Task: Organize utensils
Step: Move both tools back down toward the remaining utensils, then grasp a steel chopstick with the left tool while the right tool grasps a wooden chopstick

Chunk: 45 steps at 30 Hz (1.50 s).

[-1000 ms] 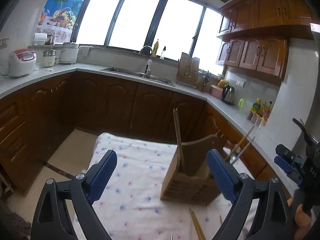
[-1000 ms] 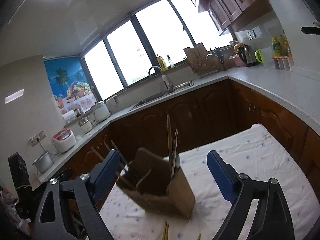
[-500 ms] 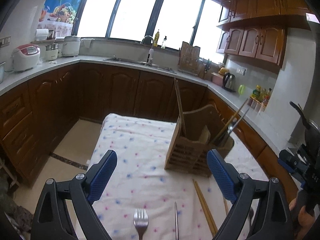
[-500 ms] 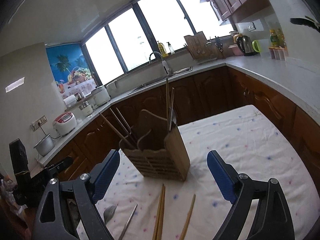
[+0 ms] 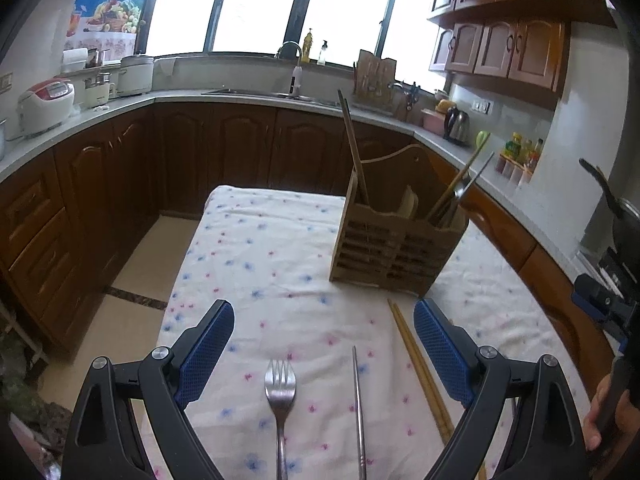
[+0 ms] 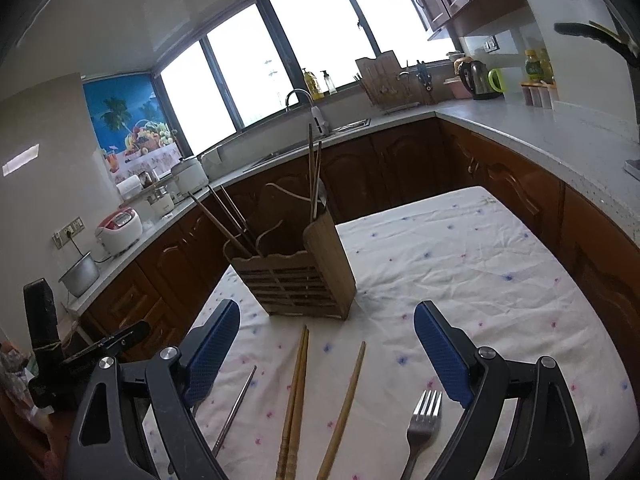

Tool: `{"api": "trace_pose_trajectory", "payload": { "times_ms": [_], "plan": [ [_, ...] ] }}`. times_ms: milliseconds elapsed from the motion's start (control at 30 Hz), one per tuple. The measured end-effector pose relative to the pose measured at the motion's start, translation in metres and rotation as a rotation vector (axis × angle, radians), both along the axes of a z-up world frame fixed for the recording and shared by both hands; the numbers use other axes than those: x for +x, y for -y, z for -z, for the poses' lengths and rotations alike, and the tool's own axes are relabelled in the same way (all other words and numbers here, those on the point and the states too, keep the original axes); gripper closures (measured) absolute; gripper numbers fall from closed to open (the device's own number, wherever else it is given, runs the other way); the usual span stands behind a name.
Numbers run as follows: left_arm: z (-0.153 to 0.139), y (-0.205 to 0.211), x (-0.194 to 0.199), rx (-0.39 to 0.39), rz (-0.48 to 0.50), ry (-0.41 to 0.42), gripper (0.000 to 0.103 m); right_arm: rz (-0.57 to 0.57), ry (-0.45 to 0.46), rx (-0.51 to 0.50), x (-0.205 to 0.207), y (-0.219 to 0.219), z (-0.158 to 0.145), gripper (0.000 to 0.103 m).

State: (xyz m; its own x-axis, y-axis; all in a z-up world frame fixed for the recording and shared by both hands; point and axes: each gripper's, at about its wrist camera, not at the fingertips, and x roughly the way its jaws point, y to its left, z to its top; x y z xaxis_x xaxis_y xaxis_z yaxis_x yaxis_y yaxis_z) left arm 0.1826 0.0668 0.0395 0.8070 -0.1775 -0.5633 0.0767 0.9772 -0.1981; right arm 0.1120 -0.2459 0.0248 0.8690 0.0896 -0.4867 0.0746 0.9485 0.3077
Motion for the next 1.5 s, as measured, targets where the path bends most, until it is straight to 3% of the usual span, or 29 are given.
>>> {"api": "trace_pose_trajectory", "payload": {
  "times_ms": [467,867,933,1000,1300,1433,1500],
  "plan": [
    [0.013,0.015,0.017,0.054,0.04,-0.102,0.011,-0.021,-0.121,-0.035,0.026,-0.011,0.037,0.013],
    [0.038,0.041,0.046,0.152,0.088,-0.208,0.013,-0.031,-0.247,-0.091,0.055,-0.021,0.072,0.014],
    [0.043,0.044,0.051,0.163,0.092,-0.221,0.014,-0.034,-0.27,-0.112,0.061,-0.023,0.077,0.018],
    [0.048,0.047,0.056,0.163,0.101,-0.233,0.017,-0.039,-0.291,-0.114,0.066,-0.024,0.081,0.029],
    [0.067,0.062,0.081,0.22,0.147,-0.29,0.033,-0.035,-0.362,-0.14,0.086,-0.022,0.094,0.043],
    [0.077,0.069,0.09,0.224,0.179,-0.326,0.034,-0.032,-0.378,-0.139,0.092,-0.019,0.1,0.044],
    [0.083,0.071,0.094,0.233,0.186,-0.341,0.039,-0.035,-0.391,-0.142,0.097,-0.019,0.103,0.047]
  ]
}}
